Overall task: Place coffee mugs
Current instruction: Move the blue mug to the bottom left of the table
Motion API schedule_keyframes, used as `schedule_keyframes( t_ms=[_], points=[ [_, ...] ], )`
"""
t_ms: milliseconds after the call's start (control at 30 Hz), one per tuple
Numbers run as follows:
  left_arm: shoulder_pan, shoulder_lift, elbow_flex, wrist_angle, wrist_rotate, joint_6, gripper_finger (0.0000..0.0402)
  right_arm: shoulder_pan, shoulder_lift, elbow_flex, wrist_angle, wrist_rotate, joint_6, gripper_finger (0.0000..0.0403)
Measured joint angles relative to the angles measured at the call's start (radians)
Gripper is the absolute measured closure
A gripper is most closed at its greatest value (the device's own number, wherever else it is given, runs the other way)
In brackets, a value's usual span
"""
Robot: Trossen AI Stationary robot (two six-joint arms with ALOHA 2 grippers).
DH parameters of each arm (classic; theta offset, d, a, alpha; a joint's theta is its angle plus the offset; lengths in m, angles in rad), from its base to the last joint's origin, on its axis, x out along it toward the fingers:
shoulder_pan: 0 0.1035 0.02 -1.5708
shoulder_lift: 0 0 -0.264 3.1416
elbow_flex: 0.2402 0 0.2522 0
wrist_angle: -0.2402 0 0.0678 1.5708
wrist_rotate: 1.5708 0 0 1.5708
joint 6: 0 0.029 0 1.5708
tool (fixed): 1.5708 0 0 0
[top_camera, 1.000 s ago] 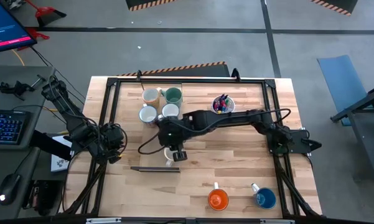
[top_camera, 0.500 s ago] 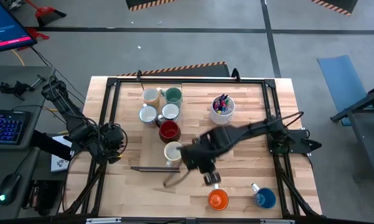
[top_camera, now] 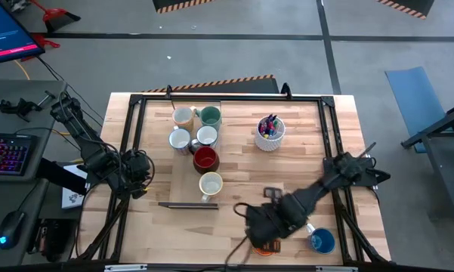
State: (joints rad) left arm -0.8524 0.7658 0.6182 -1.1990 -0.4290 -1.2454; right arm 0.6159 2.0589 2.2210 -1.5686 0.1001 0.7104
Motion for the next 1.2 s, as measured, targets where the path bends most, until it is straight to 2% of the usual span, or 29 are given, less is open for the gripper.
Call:
schedule_keyframes(
  t_ms=[167,400,533,667,833,1200],
  points=[
    [0.000,0.000,0.000,0.000,0.000,0.009,0.0339,0.088,-0.122,-0.219,-0.003,0.009,0.337,0.0314],
    [0.000,0.000,0.000,0.000,0.000,0.008,0.0339,0.219,-0.240,-0.520,0.112,-0.207,0.769,0.0314],
    [0.000,0.000,0.000,0.000,0.000,0.001,0.0339,0.293,-0.254,-0.598,0.234,-0.216,0.926,0.0314],
    [0.000,0.000,0.000,0.001,0.000,0.001,0.0339,0.347,-0.254,-0.651,0.333,-0.173,1.053,0.0314],
    [0.000,0.000,0.000,0.001,0.000,0.000,0.0339,0.388,-0.254,-0.709,0.367,-0.172,1.161,0.0314],
    [0.000,0.000,0.000,0.001,0.000,0.000,0.0339,0.415,-0.249,-0.733,0.353,-0.133,1.222,0.0314]
  ],
)
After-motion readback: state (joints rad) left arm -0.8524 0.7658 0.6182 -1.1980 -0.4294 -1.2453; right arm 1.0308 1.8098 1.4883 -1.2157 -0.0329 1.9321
